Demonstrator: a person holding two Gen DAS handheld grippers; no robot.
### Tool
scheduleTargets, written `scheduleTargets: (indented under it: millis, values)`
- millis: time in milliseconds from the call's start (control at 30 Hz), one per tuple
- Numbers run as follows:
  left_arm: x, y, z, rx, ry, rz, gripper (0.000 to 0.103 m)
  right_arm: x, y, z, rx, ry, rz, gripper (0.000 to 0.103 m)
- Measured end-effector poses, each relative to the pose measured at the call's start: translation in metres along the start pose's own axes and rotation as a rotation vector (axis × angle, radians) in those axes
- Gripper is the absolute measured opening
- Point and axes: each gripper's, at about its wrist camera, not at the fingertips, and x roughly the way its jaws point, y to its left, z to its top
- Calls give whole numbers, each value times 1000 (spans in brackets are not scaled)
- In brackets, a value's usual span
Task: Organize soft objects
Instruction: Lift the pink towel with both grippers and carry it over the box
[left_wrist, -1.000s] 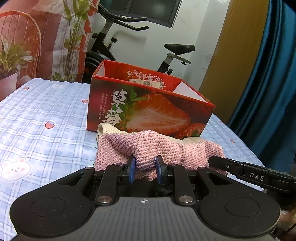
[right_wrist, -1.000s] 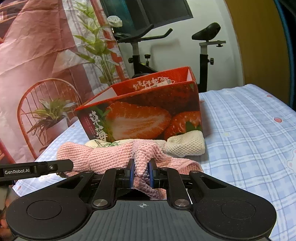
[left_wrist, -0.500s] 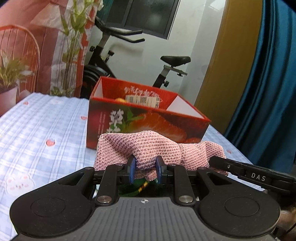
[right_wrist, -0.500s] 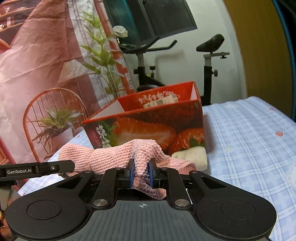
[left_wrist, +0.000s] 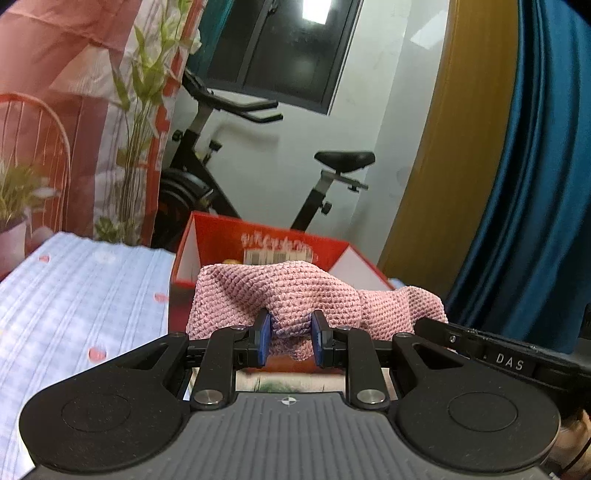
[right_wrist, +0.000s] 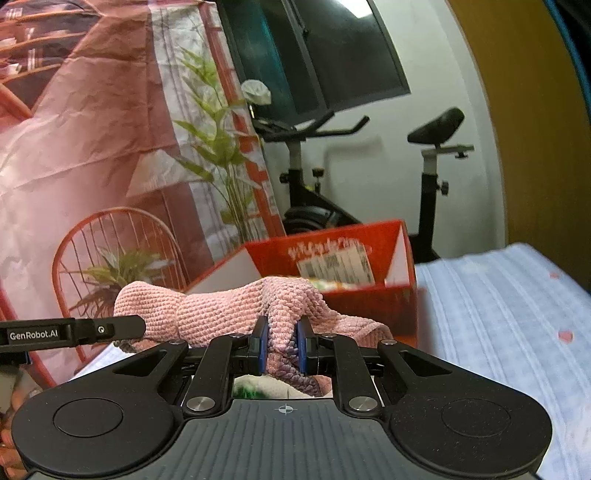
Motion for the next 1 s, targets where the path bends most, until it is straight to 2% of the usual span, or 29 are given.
scheduleTargets:
  millis: [233, 333, 433, 533, 667, 833, 1000]
  values:
    - [32, 6, 39, -8, -4, -4, 24, 25, -3, 44, -23, -17, 4, 14]
    - [57, 12, 55, -12, 23, 0, 24, 43, -7, 64, -50, -25, -11, 14]
    - [89, 14, 69, 5, 90, 17, 24, 67, -13, 78, -76, -19, -38, 14]
    - [117, 13, 78, 43, 148, 42, 24, 96, -19, 83, -65, 31, -67, 14]
    - [138, 16, 83, 69, 180, 58, 24, 130, -25, 80, -66, 104, -107, 14]
    - [162, 25, 93, 45, 198, 83, 24, 167, -39, 89, -24, 154, -129, 14]
    - [184, 33, 100, 36, 228, 102, 24, 200, -41, 100, -65, 214, -149, 14]
